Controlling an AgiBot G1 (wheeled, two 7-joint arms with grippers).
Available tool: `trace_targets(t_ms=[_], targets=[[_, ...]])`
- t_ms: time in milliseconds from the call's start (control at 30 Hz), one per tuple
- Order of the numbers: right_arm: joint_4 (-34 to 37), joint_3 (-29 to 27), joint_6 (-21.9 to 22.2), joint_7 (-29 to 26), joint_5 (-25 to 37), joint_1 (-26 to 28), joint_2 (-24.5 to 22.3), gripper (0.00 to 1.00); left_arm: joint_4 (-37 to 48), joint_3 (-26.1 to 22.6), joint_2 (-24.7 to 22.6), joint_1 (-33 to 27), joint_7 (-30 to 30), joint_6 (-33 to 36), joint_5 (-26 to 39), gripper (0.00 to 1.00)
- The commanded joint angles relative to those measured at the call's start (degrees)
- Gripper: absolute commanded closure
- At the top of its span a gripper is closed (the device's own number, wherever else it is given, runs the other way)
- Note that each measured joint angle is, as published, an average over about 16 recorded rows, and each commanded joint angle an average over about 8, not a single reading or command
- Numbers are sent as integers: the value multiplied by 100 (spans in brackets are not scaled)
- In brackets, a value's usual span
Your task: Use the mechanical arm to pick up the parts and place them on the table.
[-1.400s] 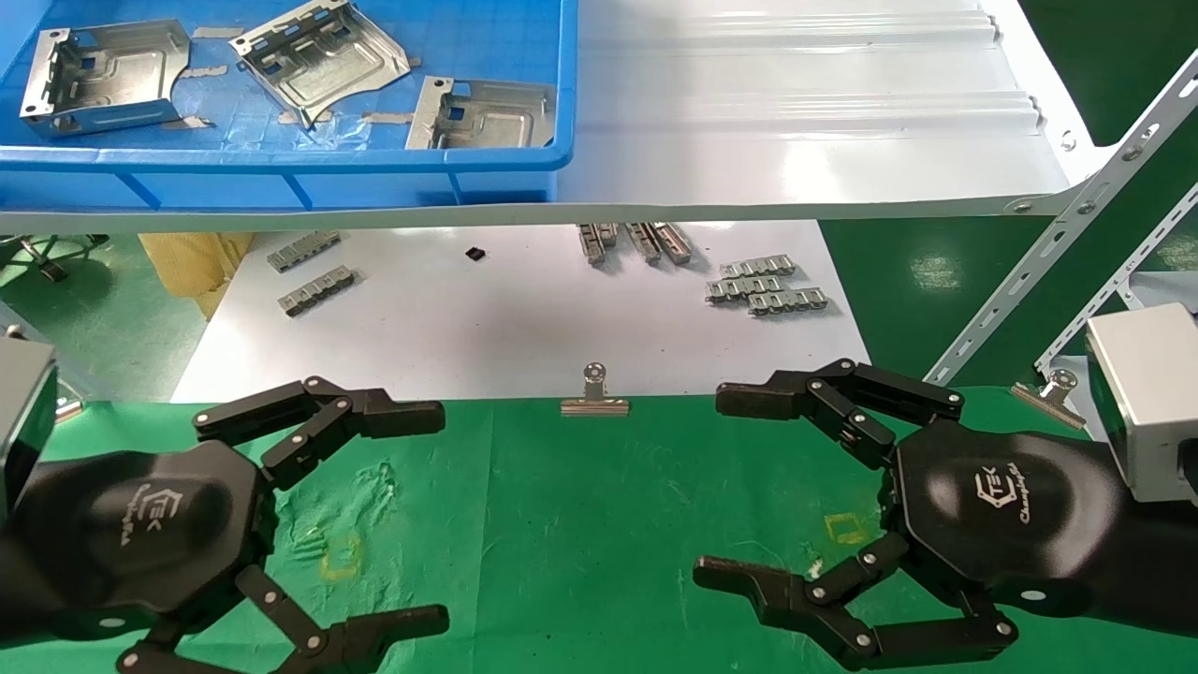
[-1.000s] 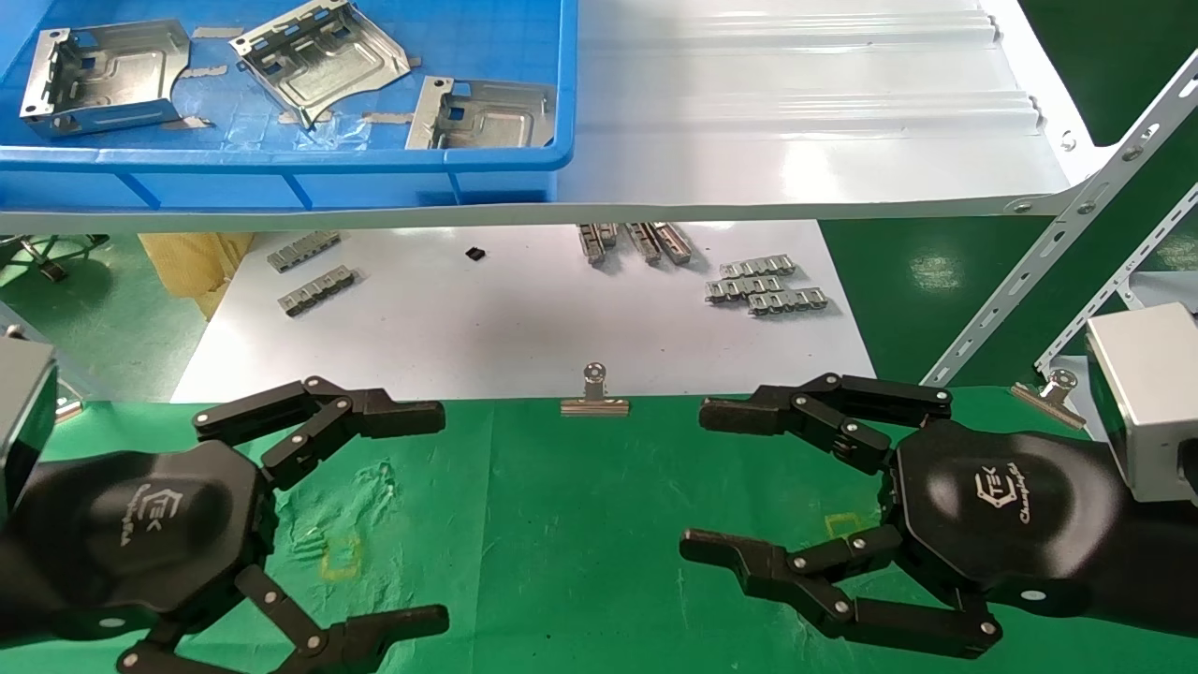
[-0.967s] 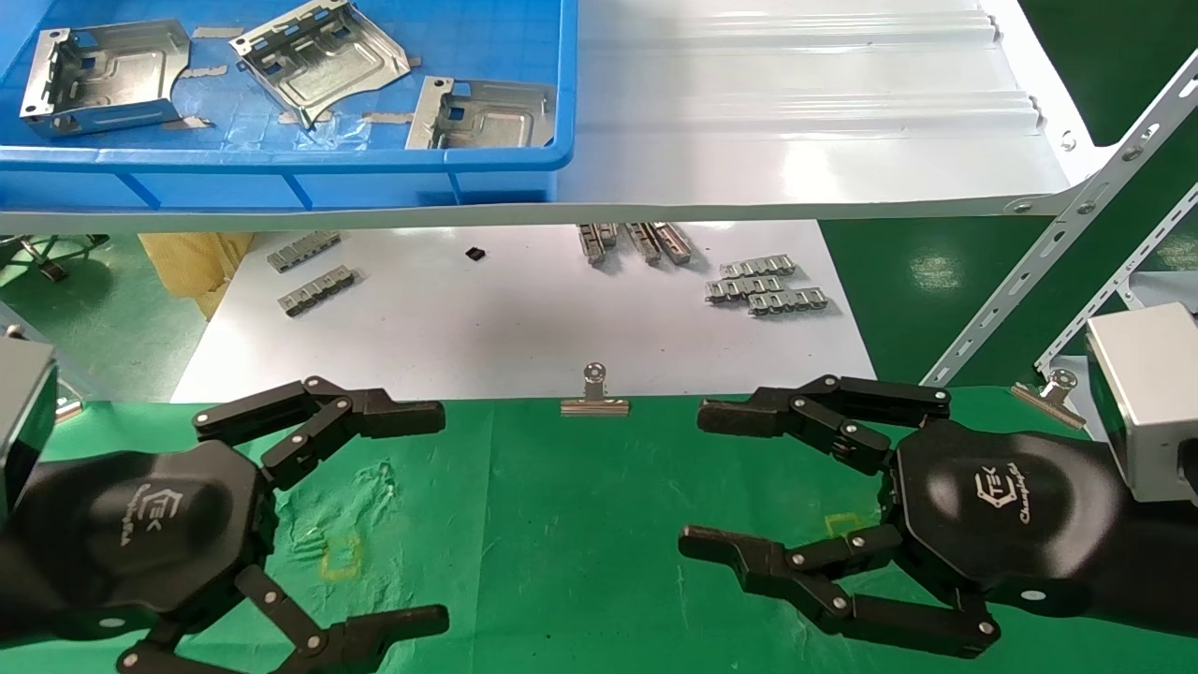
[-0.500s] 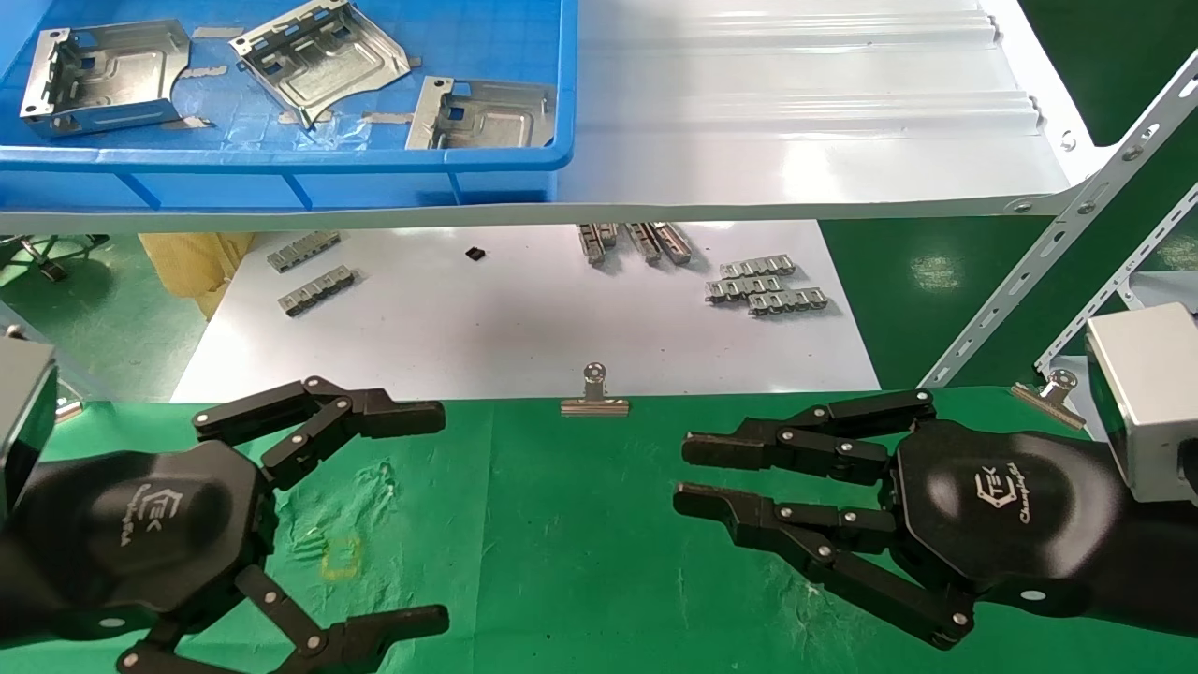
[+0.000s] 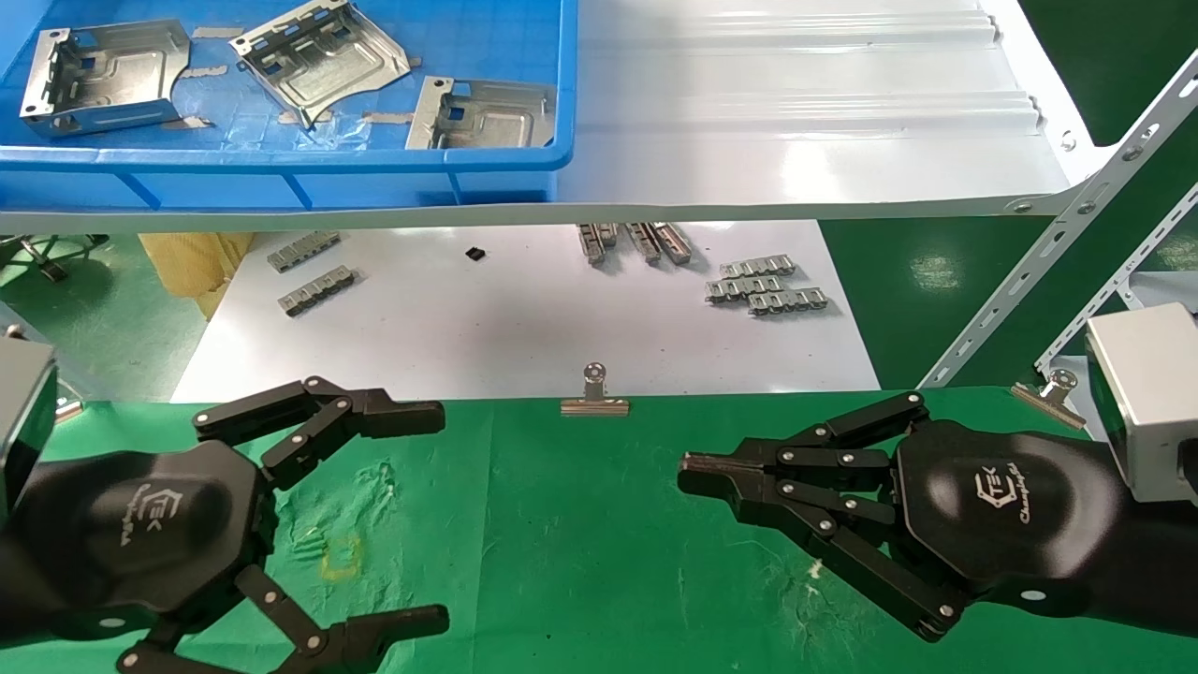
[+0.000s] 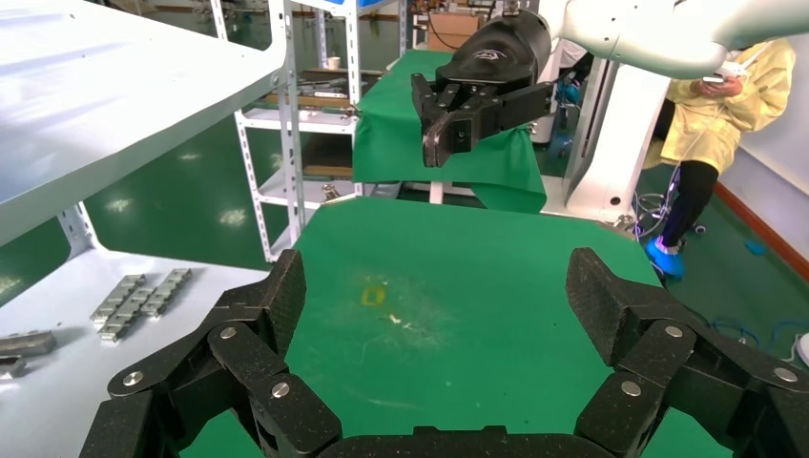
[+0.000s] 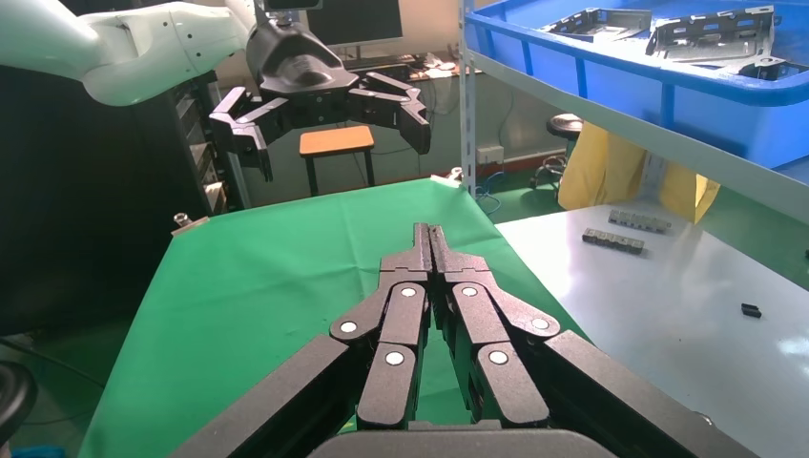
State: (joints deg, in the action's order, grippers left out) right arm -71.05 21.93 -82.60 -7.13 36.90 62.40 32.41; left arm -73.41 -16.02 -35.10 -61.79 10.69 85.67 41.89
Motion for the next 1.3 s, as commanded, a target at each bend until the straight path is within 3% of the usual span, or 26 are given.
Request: trace_targets(t_ms=[33,133,167,400,433,667,867,900,1033,1167,1300], targets=[[0,0,0,0,0,0,0,100,-1,-1,4,10,-1,2,1,0],[0,0,0,0,0,0,0,99,2,6,-14,-35,4,-23,1,0],[0,0,0,0,0,0,0,94,5,11,-30,-70,7,-52,9,0],[0,0,0,0,0,0,0,7,302,-2,-304,-957,115,-512,352,0],[0,0,0,0,0,0,0,0,451,-38,-381,-1202,138,-577,471,0],[0,0,0,0,0,0,0,0,2545,-534,-1225,-3256,11,-1136,1756,0],[0,0,0,0,0,0,0,0,4724,-895,-2059,-4565,-311,-2467,2793,0],[0,0,0,0,0,0,0,0,5004,-948,-2180,-4709,-353,-2703,2928,4],[0,0,0,0,0,0,0,0,5924,-1177,-2595,-5150,-453,-3403,3389,51],[0,0,0,0,0,0,0,0,6520,-1386,-2837,-5432,-466,-3676,3722,97],[0,0,0,0,0,0,0,0,6872,-1528,-2950,-5618,-449,-3770,3932,100]])
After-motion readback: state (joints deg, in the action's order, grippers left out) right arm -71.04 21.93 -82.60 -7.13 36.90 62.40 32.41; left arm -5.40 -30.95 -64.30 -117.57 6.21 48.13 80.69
